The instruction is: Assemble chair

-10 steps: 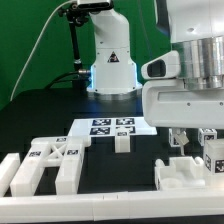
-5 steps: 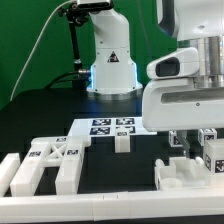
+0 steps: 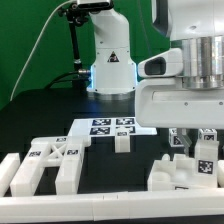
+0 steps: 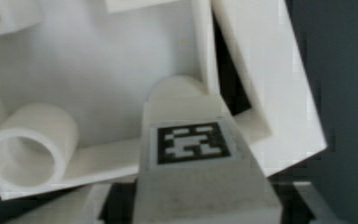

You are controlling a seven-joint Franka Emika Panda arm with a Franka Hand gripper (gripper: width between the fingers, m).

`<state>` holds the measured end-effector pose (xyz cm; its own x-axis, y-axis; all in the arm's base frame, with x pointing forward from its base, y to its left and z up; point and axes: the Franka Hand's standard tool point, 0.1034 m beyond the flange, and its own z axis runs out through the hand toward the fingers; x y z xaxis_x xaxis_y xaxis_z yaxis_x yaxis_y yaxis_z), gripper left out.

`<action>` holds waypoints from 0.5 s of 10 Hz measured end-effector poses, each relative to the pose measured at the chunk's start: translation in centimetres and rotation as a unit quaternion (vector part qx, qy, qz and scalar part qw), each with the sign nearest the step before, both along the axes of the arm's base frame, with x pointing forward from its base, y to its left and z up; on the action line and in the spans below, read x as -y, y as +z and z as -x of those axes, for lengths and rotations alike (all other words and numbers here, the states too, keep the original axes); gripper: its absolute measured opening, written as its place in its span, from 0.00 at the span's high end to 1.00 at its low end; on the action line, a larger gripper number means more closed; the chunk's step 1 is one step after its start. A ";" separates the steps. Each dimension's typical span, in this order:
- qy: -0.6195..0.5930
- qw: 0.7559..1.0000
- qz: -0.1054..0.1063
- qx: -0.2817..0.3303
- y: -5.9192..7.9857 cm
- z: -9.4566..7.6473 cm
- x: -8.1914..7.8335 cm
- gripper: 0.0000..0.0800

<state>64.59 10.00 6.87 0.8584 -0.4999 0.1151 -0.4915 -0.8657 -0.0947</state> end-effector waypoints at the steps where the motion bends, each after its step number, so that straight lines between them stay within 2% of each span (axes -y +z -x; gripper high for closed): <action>1: -0.011 1.000 0.004 0.000 0.0 0.0 0.3 0.63; 5: -0.015 1.000 0.006 0.000 0.0 0.0 0.7 0.63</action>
Offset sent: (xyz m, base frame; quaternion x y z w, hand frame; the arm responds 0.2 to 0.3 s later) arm 0.0000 0.0000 0.0000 0.0000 0.0000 0.0000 1.0000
